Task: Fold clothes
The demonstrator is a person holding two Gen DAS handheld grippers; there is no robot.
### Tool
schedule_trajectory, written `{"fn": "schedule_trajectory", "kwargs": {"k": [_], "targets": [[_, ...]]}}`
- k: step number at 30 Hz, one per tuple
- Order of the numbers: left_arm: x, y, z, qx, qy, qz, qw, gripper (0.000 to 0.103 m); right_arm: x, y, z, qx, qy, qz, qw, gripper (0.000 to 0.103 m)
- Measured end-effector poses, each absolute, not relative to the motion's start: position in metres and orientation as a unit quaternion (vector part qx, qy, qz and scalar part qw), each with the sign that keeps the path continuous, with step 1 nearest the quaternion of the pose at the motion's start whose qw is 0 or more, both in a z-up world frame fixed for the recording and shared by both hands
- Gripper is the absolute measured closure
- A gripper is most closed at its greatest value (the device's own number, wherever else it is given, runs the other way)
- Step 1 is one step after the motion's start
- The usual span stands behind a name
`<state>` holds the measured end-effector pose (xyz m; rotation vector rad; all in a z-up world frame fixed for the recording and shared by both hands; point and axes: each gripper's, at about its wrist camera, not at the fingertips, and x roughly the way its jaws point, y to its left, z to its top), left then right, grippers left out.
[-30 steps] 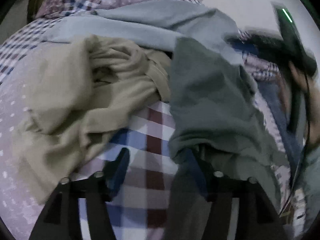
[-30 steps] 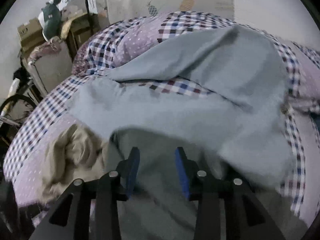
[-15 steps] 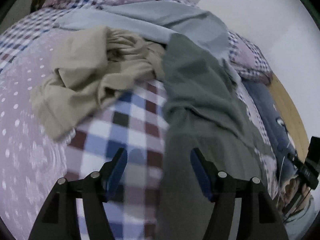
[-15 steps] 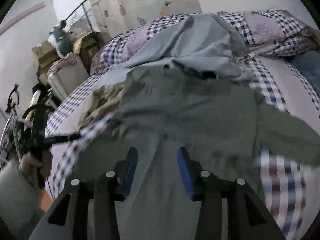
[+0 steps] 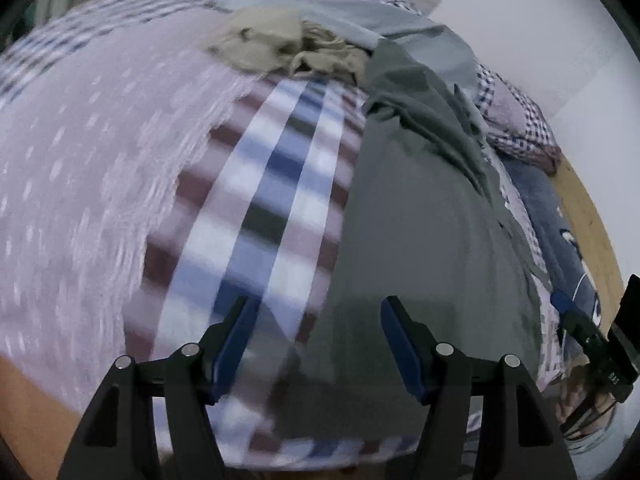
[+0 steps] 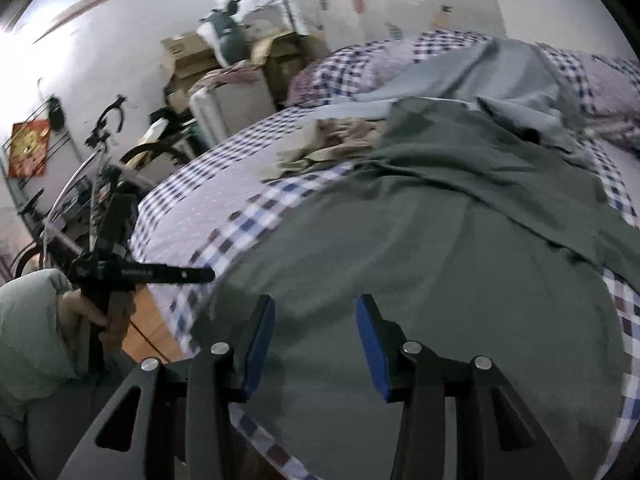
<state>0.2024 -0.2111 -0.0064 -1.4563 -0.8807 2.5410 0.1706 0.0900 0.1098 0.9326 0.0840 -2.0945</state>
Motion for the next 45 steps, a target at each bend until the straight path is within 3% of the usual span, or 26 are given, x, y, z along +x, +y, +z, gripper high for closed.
{"fn": "schedule_trajectory", "kwargs": {"k": [8, 13, 21, 33, 35, 36, 38, 45], "targets": [[0.248, -0.211, -0.055, -0.463, -0.441, 0.769, -0.001, 0.034, 0.198, 0.064, 0.100, 0.364, 0.066, -0.817, 0.442, 0.057], [0.253, -0.207, -0.055, -0.428, -0.504, 0.749, 0.041, 0.034, 0.217, 0.044, 0.083, 0.355, 0.109, -0.810, 0.453, 0.057], [0.257, -0.198, -0.033, -0.365, -0.522, 0.762, 0.117, 0.033, 0.270, -0.014, 0.038, 0.299, 0.269, -0.782, 0.477, 0.057], [0.259, -0.212, -0.058, -0.437, -0.465, 0.770, -0.009, 0.035, 0.277, -0.039, 0.009, 0.324, 0.275, -0.761, 0.490, 0.056], [0.256, -0.209, -0.062, -0.454, -0.449, 0.769, -0.017, 0.065, 0.276, -0.038, 0.009, 0.324, 0.277, -0.762, 0.488, 0.056], [0.254, -0.208, -0.063, -0.458, -0.446, 0.769, -0.019, 0.072, 0.276, -0.038, 0.009, 0.323, 0.279, -0.762, 0.487, 0.056], [0.252, -0.206, -0.064, -0.462, -0.444, 0.767, -0.020, 0.097, 0.276, -0.038, 0.008, 0.322, 0.285, -0.762, 0.485, 0.056], [0.260, -0.200, -0.033, -0.392, -0.481, 0.781, 0.068, 0.101, 0.294, -0.042, 0.002, 0.270, 0.351, -0.769, 0.462, 0.056]]}}
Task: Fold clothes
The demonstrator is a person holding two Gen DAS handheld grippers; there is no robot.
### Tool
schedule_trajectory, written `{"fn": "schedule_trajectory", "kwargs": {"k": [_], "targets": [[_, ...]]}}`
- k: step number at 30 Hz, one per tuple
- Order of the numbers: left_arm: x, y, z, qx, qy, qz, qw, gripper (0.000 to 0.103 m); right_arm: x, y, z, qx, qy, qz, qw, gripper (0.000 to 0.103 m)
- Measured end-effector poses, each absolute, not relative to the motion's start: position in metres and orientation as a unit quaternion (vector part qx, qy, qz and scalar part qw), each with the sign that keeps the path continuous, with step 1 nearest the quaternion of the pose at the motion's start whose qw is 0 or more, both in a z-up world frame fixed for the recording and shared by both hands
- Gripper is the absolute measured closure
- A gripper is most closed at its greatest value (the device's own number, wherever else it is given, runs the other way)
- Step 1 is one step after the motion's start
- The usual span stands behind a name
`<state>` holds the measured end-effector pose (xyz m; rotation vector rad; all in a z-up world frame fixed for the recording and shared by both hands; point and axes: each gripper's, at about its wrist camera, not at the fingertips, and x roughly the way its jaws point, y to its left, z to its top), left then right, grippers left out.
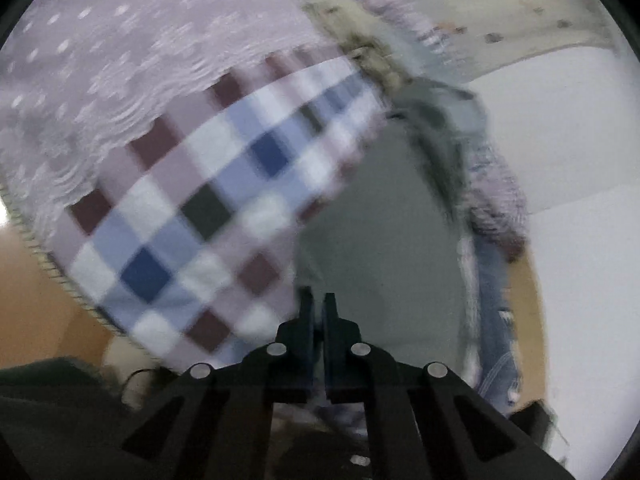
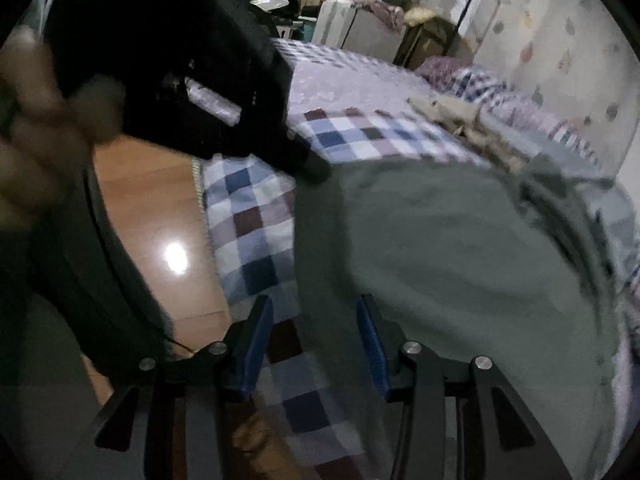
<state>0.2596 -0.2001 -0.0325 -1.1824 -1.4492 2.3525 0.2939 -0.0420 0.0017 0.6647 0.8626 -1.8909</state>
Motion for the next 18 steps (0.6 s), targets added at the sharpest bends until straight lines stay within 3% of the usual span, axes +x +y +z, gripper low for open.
{"fn": "schedule_trajectory", "kwargs": {"k": [5, 18], "targets": [[0.272, -0.192, -0.006, -0.337, -0.502, 0.785, 0.134, 0.102, 0.299, -0.038, 0.007, 0.214, 0.378, -0.800, 0.413, 0.049], [0.289, -0.209, 0.008, -0.280, -0.560, 0.764, 0.154, 0.102, 0.283, 0.012, -0.018, 0.204, 0.498, -0.805, 0.250, 0.051]]}}
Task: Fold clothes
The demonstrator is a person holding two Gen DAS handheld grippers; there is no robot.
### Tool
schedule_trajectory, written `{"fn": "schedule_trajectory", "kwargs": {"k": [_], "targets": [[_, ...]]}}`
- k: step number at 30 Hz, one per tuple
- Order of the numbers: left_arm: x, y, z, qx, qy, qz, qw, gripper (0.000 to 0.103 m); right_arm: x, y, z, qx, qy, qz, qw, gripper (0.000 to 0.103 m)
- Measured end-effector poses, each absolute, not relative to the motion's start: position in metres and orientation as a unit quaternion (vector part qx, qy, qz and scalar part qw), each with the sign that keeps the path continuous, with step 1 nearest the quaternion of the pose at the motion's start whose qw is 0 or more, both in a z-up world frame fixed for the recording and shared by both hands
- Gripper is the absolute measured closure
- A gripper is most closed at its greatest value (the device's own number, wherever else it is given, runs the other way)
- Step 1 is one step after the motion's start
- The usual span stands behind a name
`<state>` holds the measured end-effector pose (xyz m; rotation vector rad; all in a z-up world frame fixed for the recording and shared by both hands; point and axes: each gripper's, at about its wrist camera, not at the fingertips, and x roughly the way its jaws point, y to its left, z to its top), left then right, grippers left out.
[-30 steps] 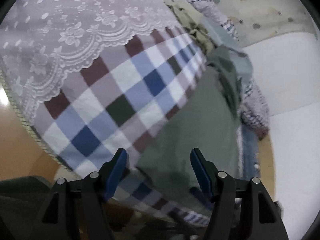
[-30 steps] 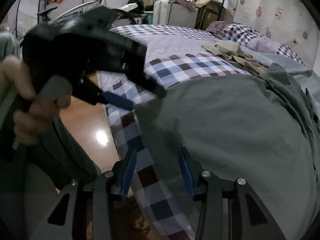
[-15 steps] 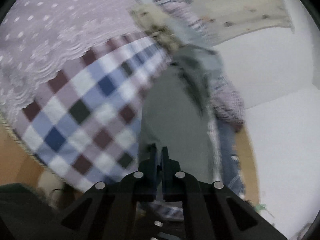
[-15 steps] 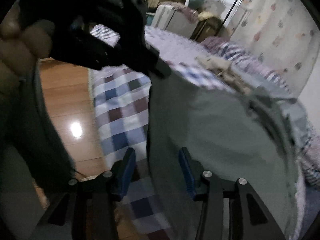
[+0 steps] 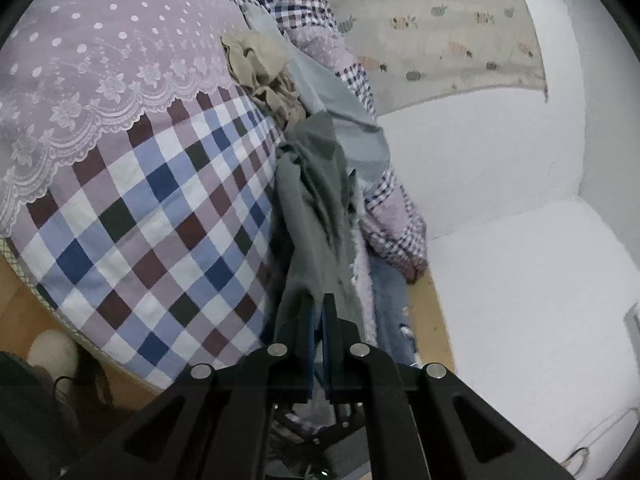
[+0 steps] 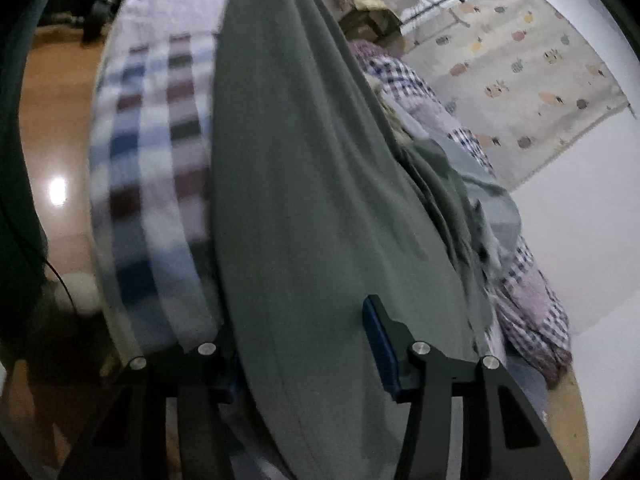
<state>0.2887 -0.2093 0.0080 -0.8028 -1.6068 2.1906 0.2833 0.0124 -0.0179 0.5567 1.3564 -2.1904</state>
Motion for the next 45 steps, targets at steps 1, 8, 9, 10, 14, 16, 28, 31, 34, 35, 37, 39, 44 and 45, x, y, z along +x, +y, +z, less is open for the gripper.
{"fn": "schedule_trajectory", "kwargs": {"k": [1, 8, 9, 10, 14, 16, 28, 31, 34, 35, 37, 39, 44, 45], "targets": [[0.289, -0.210, 0.010, -0.275, -0.564, 0.763, 0.154, 0.102, 0.281, 0.019, -0.018, 0.210, 0.500, -0.805, 0.242, 0.059], [0.293, -0.210, 0.012, -0.307, -0.554, 0.766, 0.115, 0.102, 0.286, 0.056, 0.004, 0.264, 0.474, -0.800, 0.256, 0.103], [0.294, -0.210, 0.010, -0.319, -0.549, 0.766, 0.103, 0.102, 0.292, 0.060, 0.010, 0.268, 0.468, -0.800, 0.264, 0.103], [0.296, -0.210, 0.009, -0.332, -0.543, 0.766, 0.089, 0.102, 0.297, 0.064, 0.015, 0.271, 0.464, -0.798, 0.271, 0.103], [0.300, -0.203, 0.002, -0.406, -0.500, 0.765, 0.024, 0.102, 0.312, 0.071, 0.021, 0.291, 0.465, -0.781, 0.299, 0.103], [0.298, -0.194, -0.003, -0.452, -0.454, 0.767, -0.021, 0.102, 0.317, 0.070, 0.017, 0.303, 0.470, -0.769, 0.311, 0.102], [0.282, -0.187, -0.019, -0.493, -0.398, 0.769, -0.084, 0.102, 0.241, 0.174, 0.066, 0.454, 0.221, -0.803, 0.317, 0.064], [0.280, -0.185, -0.019, -0.488, -0.401, 0.771, -0.084, 0.102, 0.204, 0.247, 0.079, 0.500, 0.117, -0.820, 0.253, 0.064], [0.278, -0.184, -0.016, -0.483, -0.401, 0.774, -0.088, 0.102, 0.180, 0.310, 0.068, 0.556, 0.033, -0.809, 0.187, 0.062], [0.278, -0.184, -0.015, -0.482, -0.401, 0.774, -0.090, 0.102, 0.176, 0.320, 0.063, 0.568, 0.012, -0.802, 0.183, 0.062], [0.277, -0.184, -0.015, -0.480, -0.401, 0.774, -0.093, 0.102, 0.171, 0.336, 0.054, 0.588, -0.022, -0.788, 0.179, 0.062], [0.276, -0.183, -0.015, -0.483, -0.400, 0.773, -0.096, 0.102, 0.169, 0.336, 0.046, 0.597, -0.029, -0.782, 0.179, 0.062], [0.273, -0.179, -0.016, -0.486, -0.397, 0.772, -0.098, 0.102, 0.168, 0.325, 0.022, 0.613, 0.000, -0.774, 0.157, 0.064], [0.273, -0.178, -0.015, -0.487, -0.396, 0.772, -0.098, 0.102, 0.167, 0.323, 0.018, 0.615, 0.010, -0.774, 0.151, 0.064]]}}
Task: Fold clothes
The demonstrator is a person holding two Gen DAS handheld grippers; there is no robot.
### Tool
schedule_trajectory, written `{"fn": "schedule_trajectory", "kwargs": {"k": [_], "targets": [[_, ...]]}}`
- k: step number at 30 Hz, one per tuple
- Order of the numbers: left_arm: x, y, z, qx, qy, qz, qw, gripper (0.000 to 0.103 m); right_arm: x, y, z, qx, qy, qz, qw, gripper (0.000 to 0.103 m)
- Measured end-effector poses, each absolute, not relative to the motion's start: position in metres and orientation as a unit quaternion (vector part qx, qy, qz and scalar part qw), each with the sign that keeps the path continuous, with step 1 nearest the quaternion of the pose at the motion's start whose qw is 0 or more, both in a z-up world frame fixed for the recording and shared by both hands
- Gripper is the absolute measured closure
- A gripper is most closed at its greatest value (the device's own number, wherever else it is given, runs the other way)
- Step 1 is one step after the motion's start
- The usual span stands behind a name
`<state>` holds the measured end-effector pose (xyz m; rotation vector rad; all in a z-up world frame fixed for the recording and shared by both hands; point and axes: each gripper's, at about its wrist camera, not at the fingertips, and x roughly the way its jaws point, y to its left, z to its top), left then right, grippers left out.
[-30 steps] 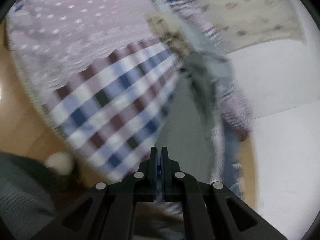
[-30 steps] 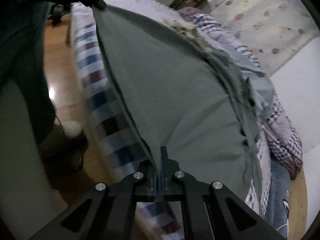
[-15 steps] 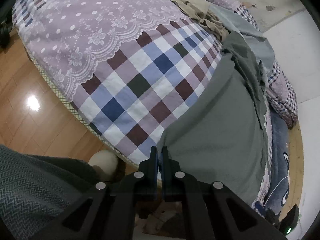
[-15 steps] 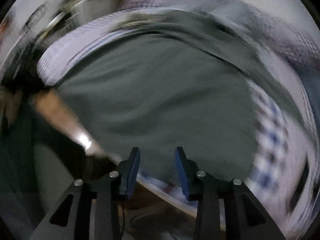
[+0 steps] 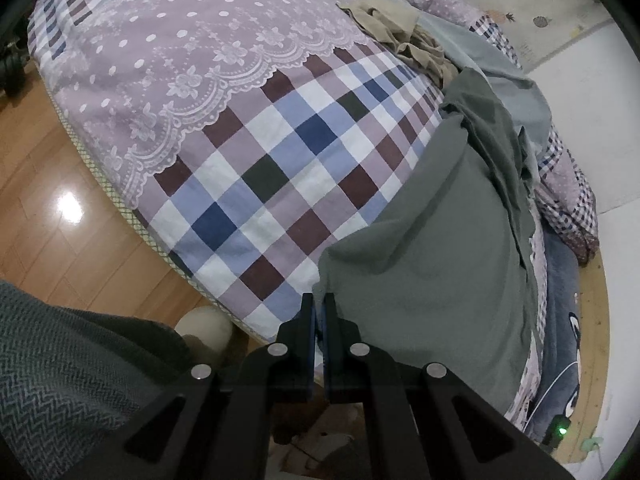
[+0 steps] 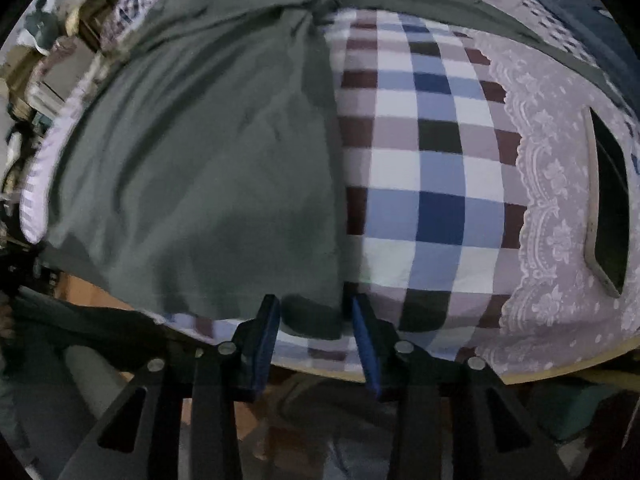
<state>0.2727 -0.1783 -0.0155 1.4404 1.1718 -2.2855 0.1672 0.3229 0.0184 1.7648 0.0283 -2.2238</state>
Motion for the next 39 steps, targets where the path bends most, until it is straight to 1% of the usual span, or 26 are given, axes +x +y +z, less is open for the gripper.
{"fn": "schedule_trajectory", "kwargs": {"k": [2, 3, 4, 5, 7, 13, 15, 18, 20, 22, 24, 25, 26, 28, 30, 31, 32, 34, 37, 39], "targets": [[0.272, -0.177, -0.015, 0.487, 0.394, -0.773, 0.100, 0.102, 0.167, 0.321, 0.015, 0.614, 0.017, -0.776, 0.145, 0.067], [0.272, -0.177, -0.015, 0.487, 0.393, -0.774, 0.101, 0.102, 0.168, 0.320, 0.014, 0.614, 0.018, -0.776, 0.144, 0.070], [0.272, -0.177, -0.014, 0.486, 0.392, -0.774, 0.102, 0.102, 0.169, 0.319, 0.013, 0.617, 0.020, -0.773, 0.145, 0.097], [0.272, -0.177, -0.014, 0.486, 0.391, -0.774, 0.104, 0.102, 0.171, 0.318, 0.012, 0.621, 0.023, -0.769, 0.148, 0.102], [0.273, -0.179, -0.014, 0.484, 0.394, -0.774, 0.106, 0.102, 0.175, 0.317, 0.018, 0.622, 0.022, -0.766, 0.160, 0.103], [0.280, -0.181, -0.002, 0.465, 0.394, -0.786, 0.105, 0.102, 0.205, 0.325, 0.067, 0.597, 0.004, -0.782, 0.181, 0.103], [0.281, -0.182, -0.003, 0.467, 0.392, -0.785, 0.109, 0.102, 0.214, 0.325, 0.069, 0.606, 0.020, -0.775, 0.177, 0.103], [0.276, -0.178, -0.007, 0.483, 0.376, -0.782, 0.119, 0.102, 0.216, 0.331, 0.055, 0.630, 0.066, -0.762, 0.133, 0.103], [0.273, -0.175, -0.010, 0.495, 0.363, -0.779, 0.128, 0.102, 0.214, 0.336, 0.050, 0.638, 0.066, -0.758, 0.116, 0.099], [0.270, -0.173, -0.012, 0.499, 0.355, -0.779, 0.135, 0.101, 0.208, 0.338, 0.060, 0.621, 0.055, -0.774, 0.110, 0.099], [0.269, -0.172, -0.012, 0.500, 0.351, -0.779, 0.140, 0.099, 0.205, 0.341, 0.072, 0.599, 0.040, -0.793, 0.103, 0.089], [0.268, -0.171, -0.012, 0.500, 0.349, -0.780, 0.142, 0.095, 0.200, 0.340, 0.079, 0.585, 0.030, -0.805, 0.101, 0.074], [0.268, -0.169, -0.012, 0.500, 0.348, -0.781, 0.141, 0.088, 0.195, 0.338, 0.086, 0.569, 0.019, -0.816, 0.098, 0.064], [0.268, -0.168, -0.010, 0.499, 0.349, -0.782, 0.136, 0.079, 0.184, 0.335, 0.095, 0.548, 0.005, -0.831, 0.094, 0.064], [0.269, -0.168, -0.008, 0.499, 0.348, -0.782, 0.133, 0.075, 0.173, 0.336, 0.105, 0.525, -0.012, -0.846, 0.091, 0.063], [0.270, -0.168, -0.006, 0.498, 0.347, -0.783, 0.135, 0.068, 0.164, 0.330, 0.107, 0.516, -0.020, -0.851, 0.092, 0.062], [0.272, -0.168, -0.004, 0.496, 0.346, -0.785, 0.137, 0.060, 0.159, 0.329, 0.108, 0.508, -0.028, -0.856, 0.091, 0.061], [0.275, -0.170, -0.002, 0.493, 0.345, -0.786, 0.143, 0.050, 0.145, 0.350, 0.111, 0.490, -0.052, -0.866, 0.082, 0.058], [0.280, -0.178, -0.001, 0.495, 0.348, -0.780, 0.156, 0.049, 0.122, 0.387, 0.116, 0.463, -0.109, -0.878, 0.059, 0.050], [0.285, -0.183, 0.001, 0.496, 0.348, -0.778, 0.164, 0.049, 0.103, 0.431, 0.118, 0.434, -0.168, -0.884, 0.030, 0.048]]}}
